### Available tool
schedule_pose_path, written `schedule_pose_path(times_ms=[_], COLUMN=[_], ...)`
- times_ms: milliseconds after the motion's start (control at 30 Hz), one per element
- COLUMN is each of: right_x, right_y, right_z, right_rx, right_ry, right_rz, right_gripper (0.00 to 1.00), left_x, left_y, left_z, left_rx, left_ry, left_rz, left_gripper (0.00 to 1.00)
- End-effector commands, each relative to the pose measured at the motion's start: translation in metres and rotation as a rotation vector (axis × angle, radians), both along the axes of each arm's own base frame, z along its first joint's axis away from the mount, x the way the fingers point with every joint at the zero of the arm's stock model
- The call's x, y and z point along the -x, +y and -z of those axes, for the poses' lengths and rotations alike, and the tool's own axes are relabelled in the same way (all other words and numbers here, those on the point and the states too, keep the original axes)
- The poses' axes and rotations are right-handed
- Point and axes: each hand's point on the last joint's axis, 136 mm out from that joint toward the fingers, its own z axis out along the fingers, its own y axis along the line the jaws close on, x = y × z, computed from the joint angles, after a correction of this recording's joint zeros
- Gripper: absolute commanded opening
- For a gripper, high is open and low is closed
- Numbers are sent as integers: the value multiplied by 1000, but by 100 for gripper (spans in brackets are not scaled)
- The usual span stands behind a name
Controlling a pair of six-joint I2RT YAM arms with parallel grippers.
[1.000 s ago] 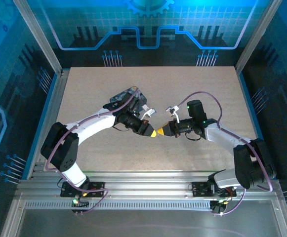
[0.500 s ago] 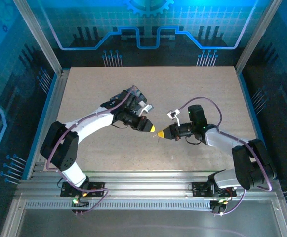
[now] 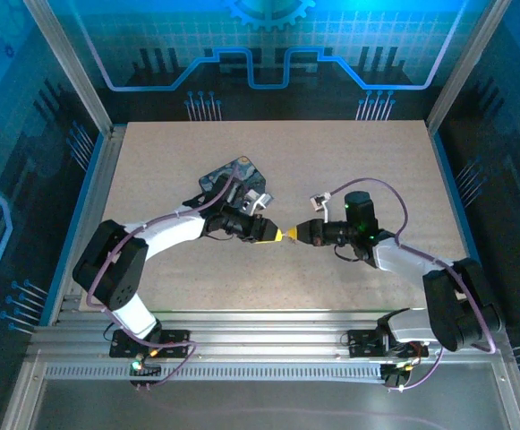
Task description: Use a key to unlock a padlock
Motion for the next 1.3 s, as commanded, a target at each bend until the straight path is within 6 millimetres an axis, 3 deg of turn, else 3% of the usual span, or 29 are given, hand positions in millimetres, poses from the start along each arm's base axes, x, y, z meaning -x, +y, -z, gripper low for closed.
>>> schedule_pose_path(times_ms=[0,267,400,533,633,667,800,900,1100,1267], right_x=[-14,-10,-11,-11,-9,-7,-2,-6,-4,1], right_y=[4,12,12,13,12,10,-4,-18,-16,-10], right_z=[-13,-18,-17,-12,-6,-4,7,1,-20,-24], right_rx=[-57,-35,-29,-18,7,16,78,70,38,23], right_ry=[22,21,27,40,45,44,37,8,-78,-109], right_rz=[57,40,48,47,39,34,38,70,-14,-84], right_gripper=[0,0,0,0,0,1,24,34,37,36], left_x=[-10,-14,-12,-8,-5,-4,3,10,15,18], left_y=[-4,-9,-10,-9,-7,-6,-6,-7,-14,-17], left_z=[-21,-20,-23,-22,-22,-22,-21,-19,-21,-24], left_rx=[72,107,140,141,134,130,116,81,67,79], left_ry=[-41,-28,-24,-23,-27,-29,-24,-29,-37,-39], left_rz=[-43,-49,-41,-32,-15,-11,38,86,136,160], left_gripper=[31,29,19,1,0,0,0,0,0,0])
